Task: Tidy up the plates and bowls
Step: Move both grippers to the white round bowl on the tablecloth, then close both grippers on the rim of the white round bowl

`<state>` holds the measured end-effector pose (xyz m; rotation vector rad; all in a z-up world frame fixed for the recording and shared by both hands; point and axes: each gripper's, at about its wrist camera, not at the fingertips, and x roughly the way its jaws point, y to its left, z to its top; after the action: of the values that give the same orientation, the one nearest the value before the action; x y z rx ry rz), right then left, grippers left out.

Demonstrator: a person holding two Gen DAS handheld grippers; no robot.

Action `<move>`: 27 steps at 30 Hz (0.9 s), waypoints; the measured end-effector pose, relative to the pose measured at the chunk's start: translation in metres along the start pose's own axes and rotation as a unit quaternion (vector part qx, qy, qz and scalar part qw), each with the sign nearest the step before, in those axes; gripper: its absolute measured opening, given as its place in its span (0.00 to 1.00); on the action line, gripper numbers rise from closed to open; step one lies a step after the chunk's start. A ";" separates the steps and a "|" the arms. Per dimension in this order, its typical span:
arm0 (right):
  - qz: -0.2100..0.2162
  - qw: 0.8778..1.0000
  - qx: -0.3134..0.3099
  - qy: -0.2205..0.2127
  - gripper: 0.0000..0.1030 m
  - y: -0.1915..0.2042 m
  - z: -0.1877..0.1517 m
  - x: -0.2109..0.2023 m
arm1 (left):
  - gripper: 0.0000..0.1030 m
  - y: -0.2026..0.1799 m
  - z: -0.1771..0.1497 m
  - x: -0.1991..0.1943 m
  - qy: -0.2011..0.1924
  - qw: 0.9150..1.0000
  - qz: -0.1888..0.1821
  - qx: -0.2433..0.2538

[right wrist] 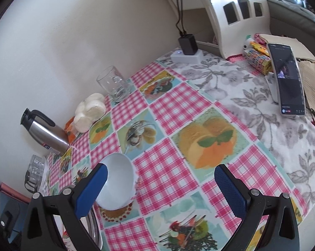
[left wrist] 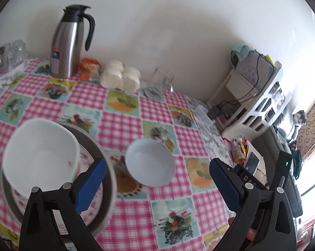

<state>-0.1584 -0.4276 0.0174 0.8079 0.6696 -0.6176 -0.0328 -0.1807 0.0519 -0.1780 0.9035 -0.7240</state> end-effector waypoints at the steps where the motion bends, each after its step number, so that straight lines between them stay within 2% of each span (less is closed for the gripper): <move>1: -0.001 1.000 0.003 0.001 1.00 -0.003 0.001 0.000 | 0.96 -0.002 -0.002 0.005 0.007 1.000 0.001 0.000; 5: -0.002 1.000 0.013 0.006 1.00 -0.013 0.003 0.004 | 0.96 -0.003 -0.012 0.028 0.039 0.999 0.011 -0.023; 8: -0.004 1.000 0.020 0.011 1.00 -0.019 0.004 0.008 | 0.96 0.002 -0.018 0.037 0.042 0.997 0.028 -0.050; 11: -0.003 1.000 0.021 0.018 1.00 -0.022 0.004 0.013 | 0.96 0.003 -0.020 0.045 0.049 0.997 0.026 -0.062; 21: -0.001 0.999 0.010 0.044 1.00 -0.021 -0.002 0.034 | 0.96 0.004 -0.014 0.063 0.048 0.997 0.046 -0.049; 27: 0.027 0.998 -0.008 0.052 1.00 -0.012 -0.006 0.045 | 0.96 0.011 -0.005 0.069 0.044 0.997 0.052 -0.045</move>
<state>-0.1399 -0.4399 -0.0239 0.8450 0.7450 -0.5235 -0.0037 -0.2162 -0.0014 -0.1779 1.0227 -0.5980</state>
